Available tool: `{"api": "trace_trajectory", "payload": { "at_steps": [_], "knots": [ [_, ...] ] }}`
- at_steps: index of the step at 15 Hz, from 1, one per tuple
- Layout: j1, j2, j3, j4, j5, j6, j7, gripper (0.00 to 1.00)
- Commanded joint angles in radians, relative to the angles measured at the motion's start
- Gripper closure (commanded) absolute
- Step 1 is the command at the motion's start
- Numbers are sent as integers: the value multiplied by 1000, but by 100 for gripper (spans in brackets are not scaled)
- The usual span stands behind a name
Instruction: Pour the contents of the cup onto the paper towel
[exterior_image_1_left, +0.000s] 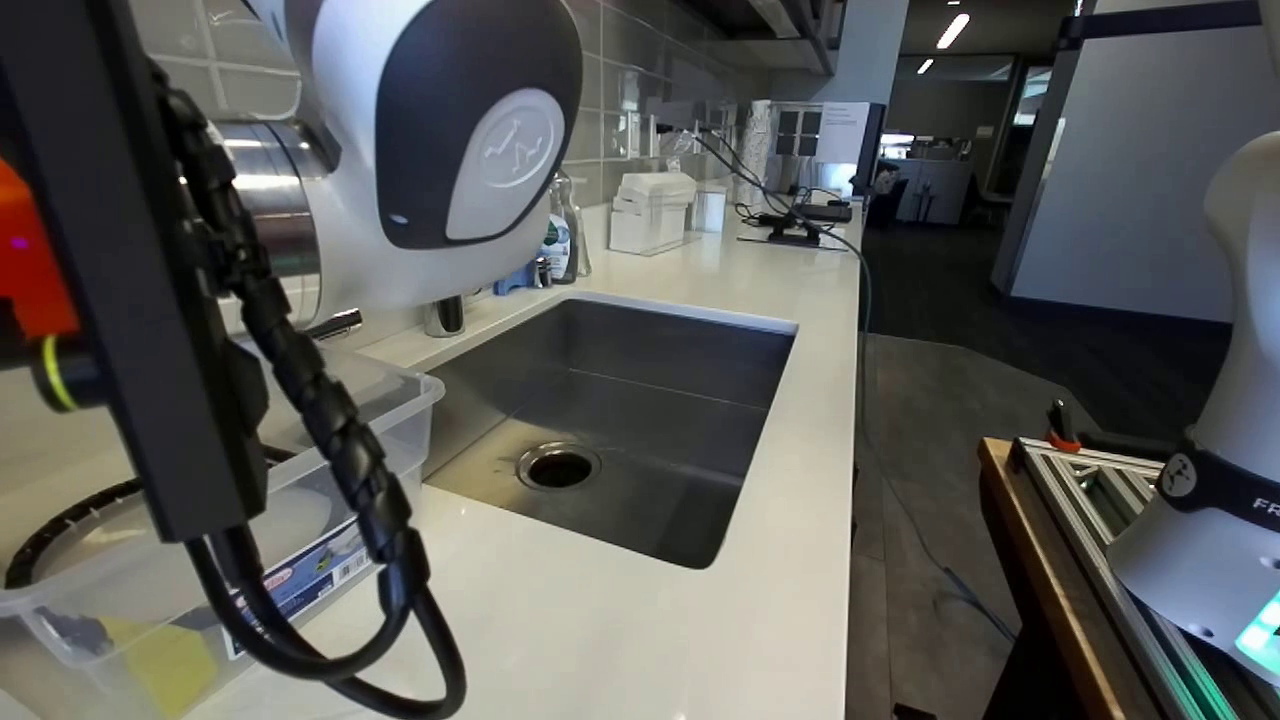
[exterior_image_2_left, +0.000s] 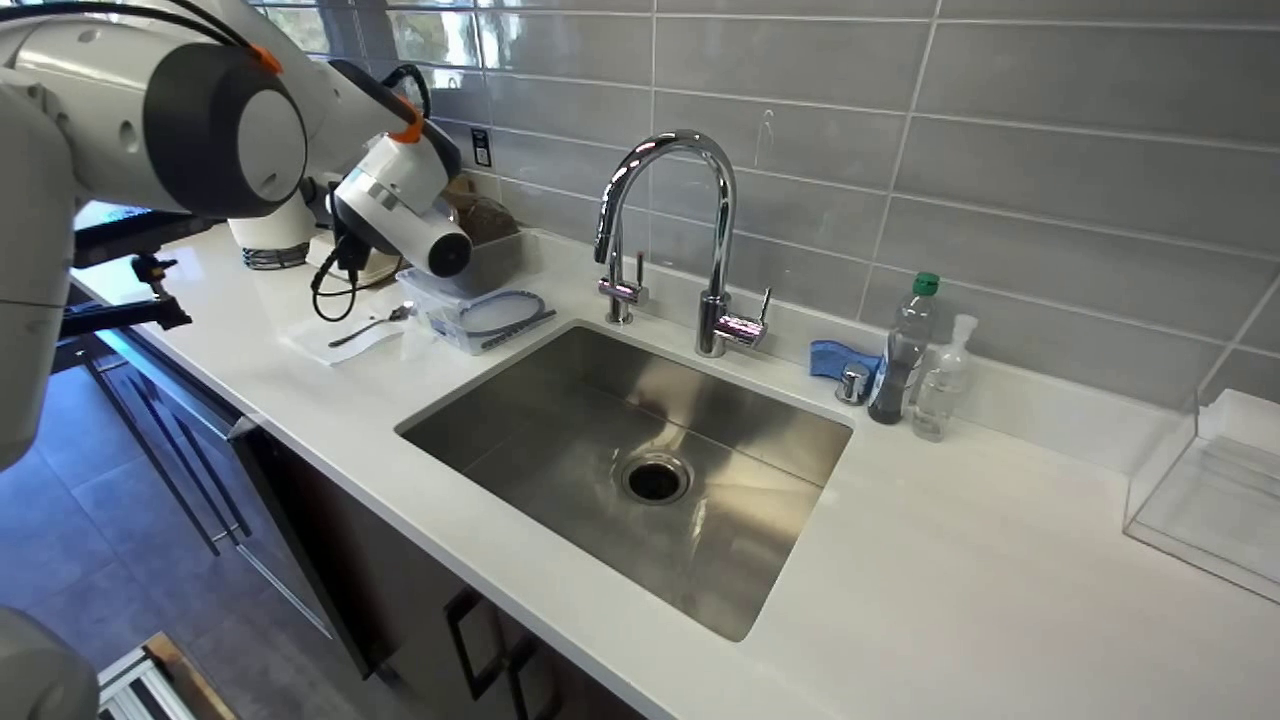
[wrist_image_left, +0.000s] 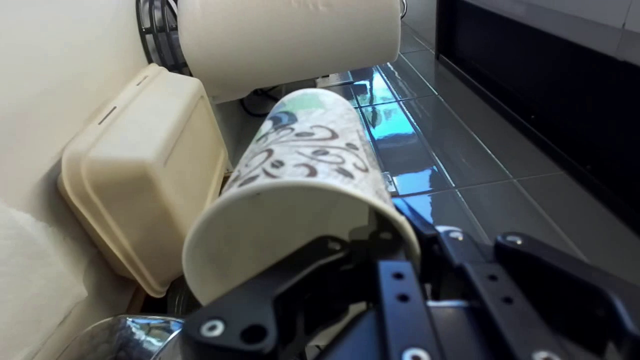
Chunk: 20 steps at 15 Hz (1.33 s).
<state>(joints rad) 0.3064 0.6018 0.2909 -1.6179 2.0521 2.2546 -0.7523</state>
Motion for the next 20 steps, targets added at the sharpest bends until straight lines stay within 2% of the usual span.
{"api": "trace_trajectory", "payload": {
  "at_steps": [1, 11, 20],
  "knots": [
    [15, -36, -37, -73, 47, -71, -30, 98],
    [10, -55, -60, -116, 108, -192, -85, 98],
    [14, -70, -66, -136, 100, -279, -92, 98]
  ]
}}
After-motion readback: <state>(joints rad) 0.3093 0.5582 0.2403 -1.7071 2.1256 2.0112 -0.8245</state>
